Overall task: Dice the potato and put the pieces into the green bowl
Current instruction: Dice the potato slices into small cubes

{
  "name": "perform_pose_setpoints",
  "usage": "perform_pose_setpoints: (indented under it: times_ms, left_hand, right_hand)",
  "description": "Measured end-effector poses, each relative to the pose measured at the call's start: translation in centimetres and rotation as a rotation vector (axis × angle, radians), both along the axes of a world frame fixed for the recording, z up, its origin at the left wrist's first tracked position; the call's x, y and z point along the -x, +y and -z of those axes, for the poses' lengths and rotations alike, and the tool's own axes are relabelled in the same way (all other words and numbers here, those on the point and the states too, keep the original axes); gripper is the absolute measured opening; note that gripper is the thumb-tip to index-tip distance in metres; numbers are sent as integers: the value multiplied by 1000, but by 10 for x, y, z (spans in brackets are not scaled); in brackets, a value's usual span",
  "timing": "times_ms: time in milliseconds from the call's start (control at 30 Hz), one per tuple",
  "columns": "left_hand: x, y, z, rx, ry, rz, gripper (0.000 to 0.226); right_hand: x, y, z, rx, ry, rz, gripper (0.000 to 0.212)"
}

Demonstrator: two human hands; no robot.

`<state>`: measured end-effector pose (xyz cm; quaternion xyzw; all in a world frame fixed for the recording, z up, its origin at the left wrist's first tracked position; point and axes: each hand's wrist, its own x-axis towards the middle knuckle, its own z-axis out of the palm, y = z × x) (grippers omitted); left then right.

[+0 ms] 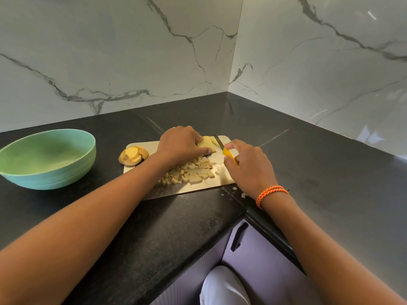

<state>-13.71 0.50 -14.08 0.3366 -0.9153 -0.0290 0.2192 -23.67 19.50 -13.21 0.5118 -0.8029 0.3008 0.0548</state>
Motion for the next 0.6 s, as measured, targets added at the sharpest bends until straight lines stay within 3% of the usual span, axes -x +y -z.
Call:
perform_pose_setpoints:
  times_ms: [600]
  left_hand:
    - [0,-7,4,28,-11,5,64]
  right_hand:
    - [0,-43,6,-37,50,-7,36]
